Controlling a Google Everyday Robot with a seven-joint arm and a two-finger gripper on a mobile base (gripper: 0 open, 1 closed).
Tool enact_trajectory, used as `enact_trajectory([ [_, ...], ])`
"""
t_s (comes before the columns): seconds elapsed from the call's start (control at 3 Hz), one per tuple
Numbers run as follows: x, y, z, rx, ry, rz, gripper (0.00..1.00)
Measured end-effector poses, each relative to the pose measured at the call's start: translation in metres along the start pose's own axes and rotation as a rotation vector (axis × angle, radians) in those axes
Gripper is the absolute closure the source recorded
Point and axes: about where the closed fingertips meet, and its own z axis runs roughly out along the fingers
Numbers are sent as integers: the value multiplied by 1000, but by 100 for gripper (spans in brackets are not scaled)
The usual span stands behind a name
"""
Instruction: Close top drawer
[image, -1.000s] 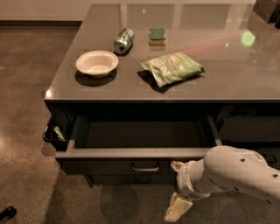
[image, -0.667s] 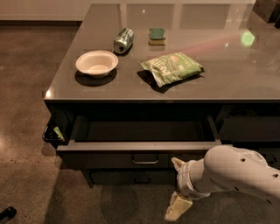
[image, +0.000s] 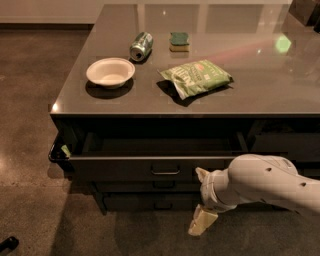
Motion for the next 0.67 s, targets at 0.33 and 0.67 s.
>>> enact_trajectory([
  [0.33, 1, -6, 1, 0, -20, -2, 0],
  [0.67, 12, -26, 5, -37, -81, 41, 0],
])
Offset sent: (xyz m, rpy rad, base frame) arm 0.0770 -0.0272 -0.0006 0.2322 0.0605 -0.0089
